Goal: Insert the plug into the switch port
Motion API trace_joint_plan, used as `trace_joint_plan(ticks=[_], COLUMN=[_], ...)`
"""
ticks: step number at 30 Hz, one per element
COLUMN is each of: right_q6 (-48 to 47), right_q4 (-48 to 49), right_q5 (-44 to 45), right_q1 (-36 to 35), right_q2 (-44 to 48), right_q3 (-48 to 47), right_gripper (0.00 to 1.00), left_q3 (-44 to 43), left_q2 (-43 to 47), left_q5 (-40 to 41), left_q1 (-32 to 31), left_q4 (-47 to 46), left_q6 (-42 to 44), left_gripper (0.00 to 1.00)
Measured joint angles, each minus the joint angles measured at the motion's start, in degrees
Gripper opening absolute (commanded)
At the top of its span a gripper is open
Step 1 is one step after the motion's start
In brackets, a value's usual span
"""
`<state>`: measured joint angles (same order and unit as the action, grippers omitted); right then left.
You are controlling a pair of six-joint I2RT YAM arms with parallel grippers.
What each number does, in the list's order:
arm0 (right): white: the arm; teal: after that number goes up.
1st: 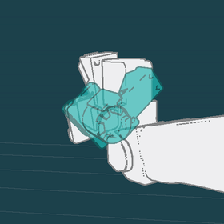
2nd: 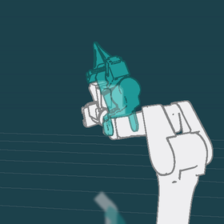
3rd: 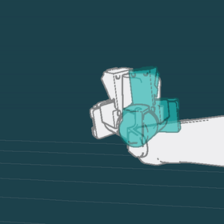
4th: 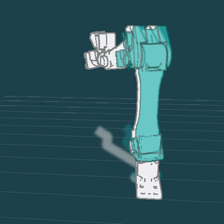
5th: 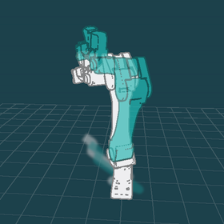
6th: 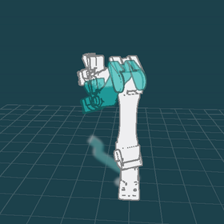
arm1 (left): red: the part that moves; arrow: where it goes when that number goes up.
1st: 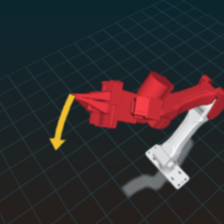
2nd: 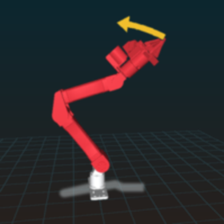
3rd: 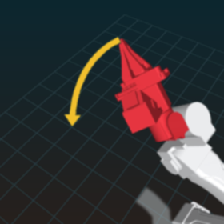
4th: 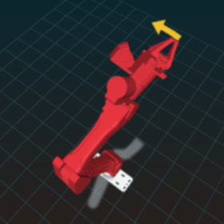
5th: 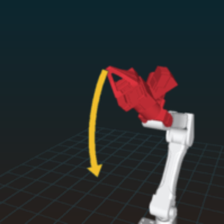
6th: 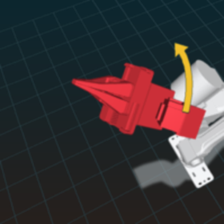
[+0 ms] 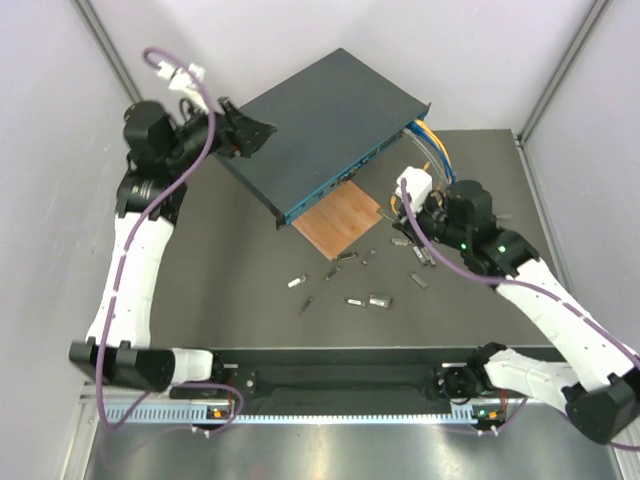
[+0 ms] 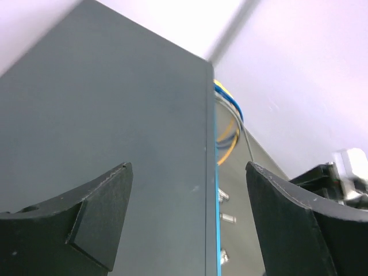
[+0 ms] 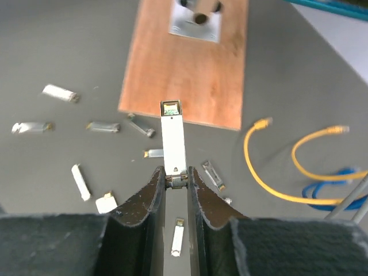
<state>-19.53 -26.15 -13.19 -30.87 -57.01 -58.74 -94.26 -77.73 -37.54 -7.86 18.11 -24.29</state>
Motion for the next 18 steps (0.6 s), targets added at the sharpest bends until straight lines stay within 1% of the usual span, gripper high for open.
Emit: trace_joint_plan(ticks=[3,5,8,11,14,15,16,18], right_q6=[5.09,7.61,10.38,12.33,13.9,14.32,14.69,14.95], right_q4=[-0.22,1.66,3.56,4.61,5.62,5.92,6.16,6.78], right_q5=[3.69,5.14,7.04,7.74,8.26,8.55,8.81,9.11], right_q1=[0.04,0.04,0.07,0.2,0.28,0.28,0.28,0.28], right_q2=[-6.62,-10.71,-12.41,-12.94,-13.99,-14.34,-14.56,-14.73], right_q3=[-4.72,-7.82,-8.09,-8.09,-8.09,-8.09,-8.09,-8.09], right_gripper=[0.0,0.0,0.0,0.0,0.0,0.0,0.0,0.0], left_q3=[6.08,9.97,15.52,20.39,25.57,28.61,29.97,34.62], left_q2=[5.77,8.94,13.0,16.41,19.61,20.55,21.46,22.38], left_q5=[1.66,1.6,2.93,5.25,5.9,5.77,5.57,4.42], left_q1=[2.69,5.31,10.51,13.4,15.3,16.0,16.74,17.49], left_q4=[-3.17,-5.35,-6.6,-6.71,-6.75,-7.37,-7.41,-9.33], left_q6=[-2.49,-4.66,-7.34,-9.6,-12.87,-15.19,-16.22,-20.04], left_gripper=[0.84,0.84,0.84,0.84,0.89,0.97,0.99,0.99])
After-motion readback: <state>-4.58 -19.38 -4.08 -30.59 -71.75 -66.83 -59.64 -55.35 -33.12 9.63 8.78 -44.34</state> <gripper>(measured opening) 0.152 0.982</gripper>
